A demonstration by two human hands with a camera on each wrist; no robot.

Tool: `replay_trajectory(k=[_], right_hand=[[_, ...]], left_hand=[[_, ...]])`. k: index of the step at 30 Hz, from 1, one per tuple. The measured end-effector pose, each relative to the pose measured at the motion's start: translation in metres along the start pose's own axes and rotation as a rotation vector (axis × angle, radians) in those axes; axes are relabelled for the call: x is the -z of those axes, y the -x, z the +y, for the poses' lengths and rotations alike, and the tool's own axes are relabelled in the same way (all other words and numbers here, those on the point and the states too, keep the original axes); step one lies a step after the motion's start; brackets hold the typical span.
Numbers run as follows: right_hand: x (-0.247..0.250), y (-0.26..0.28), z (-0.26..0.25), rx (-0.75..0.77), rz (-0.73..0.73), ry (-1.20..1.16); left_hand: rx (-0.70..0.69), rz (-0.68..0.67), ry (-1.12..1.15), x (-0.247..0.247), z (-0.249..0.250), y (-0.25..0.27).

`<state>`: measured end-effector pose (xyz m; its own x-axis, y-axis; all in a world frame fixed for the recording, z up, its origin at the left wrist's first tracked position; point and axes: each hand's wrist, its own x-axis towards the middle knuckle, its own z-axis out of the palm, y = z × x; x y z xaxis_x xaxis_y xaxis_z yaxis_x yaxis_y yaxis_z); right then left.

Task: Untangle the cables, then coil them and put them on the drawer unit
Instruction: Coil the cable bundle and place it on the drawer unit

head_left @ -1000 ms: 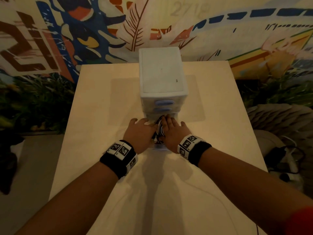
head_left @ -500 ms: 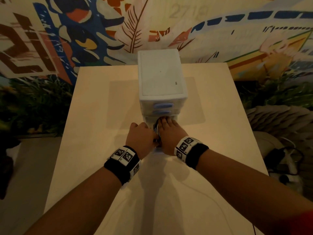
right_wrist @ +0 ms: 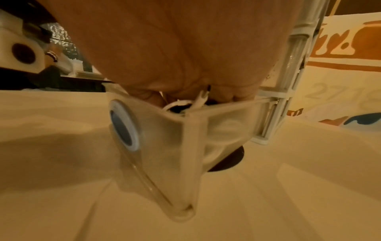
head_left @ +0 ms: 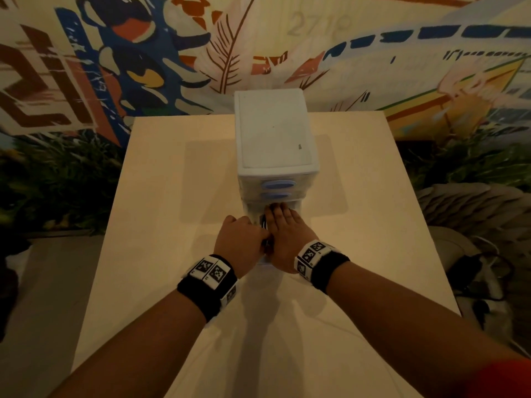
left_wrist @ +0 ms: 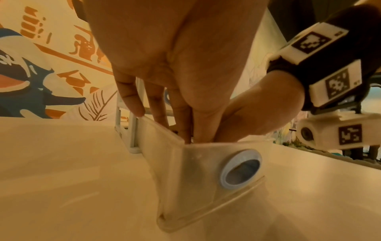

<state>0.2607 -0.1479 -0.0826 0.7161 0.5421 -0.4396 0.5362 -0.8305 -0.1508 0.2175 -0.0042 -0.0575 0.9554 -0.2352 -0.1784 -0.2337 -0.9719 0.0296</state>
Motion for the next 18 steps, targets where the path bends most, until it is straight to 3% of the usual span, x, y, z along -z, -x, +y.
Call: replay_trajectory(k=[4,10,13,16,18], right_hand=[[0.003,-0.001,0.0,0.014,0.02,-0.021],[0.003,0.009,0.009,0.065,0.125,-0.126],[0.004,0.017,0.009,0.066,0.146,-0.17],[0.008,0.032,0.01,0.09,0.212,-0.249],[0.011,0.051,0.013,0.06,0.348,-0.375]], left_hand=[[-0.096,0.014,0.106,0.011,-0.006,0.008],[-0.206,0.566,0.319,0.071,-0.024,0.018],[-0.192,0.719,0.374,0.1,-0.033,0.006],[-0.118,0.678,0.319,0.113,-0.042,-0.015],[-0.05,0.488,0.278,0.114,-0.047,-0.03]])
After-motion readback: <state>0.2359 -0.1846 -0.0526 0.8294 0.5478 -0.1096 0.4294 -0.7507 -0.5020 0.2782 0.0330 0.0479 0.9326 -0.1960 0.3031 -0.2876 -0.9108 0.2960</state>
